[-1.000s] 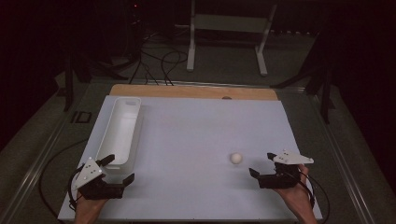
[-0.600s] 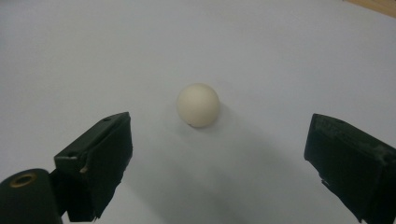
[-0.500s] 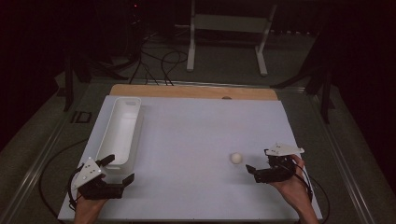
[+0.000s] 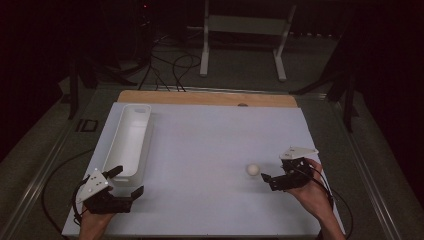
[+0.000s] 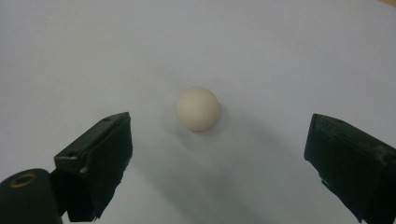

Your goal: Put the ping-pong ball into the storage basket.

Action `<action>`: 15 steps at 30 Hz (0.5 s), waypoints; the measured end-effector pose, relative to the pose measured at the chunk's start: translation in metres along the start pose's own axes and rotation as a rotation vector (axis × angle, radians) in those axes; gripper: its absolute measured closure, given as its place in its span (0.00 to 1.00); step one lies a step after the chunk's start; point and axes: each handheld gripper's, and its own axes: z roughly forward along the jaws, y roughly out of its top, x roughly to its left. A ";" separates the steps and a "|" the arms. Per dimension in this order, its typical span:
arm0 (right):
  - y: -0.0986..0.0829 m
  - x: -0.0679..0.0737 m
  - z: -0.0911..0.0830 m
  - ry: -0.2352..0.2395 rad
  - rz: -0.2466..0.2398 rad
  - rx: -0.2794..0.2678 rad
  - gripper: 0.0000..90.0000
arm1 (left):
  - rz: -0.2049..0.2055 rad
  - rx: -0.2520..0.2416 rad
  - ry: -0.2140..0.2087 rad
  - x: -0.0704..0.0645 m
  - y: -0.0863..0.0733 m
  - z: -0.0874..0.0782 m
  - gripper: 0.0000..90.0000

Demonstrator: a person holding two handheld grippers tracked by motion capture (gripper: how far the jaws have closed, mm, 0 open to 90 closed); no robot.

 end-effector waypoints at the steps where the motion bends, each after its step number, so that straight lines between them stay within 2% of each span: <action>1: 0.001 0.000 0.001 0.001 -0.002 0.003 0.08 | 0.000 0.000 0.000 0.000 0.000 0.000 0.01; 15: 0.019 -0.004 0.012 0.026 -0.026 0.091 0.08 | 0.005 0.002 0.001 0.000 0.000 0.000 0.01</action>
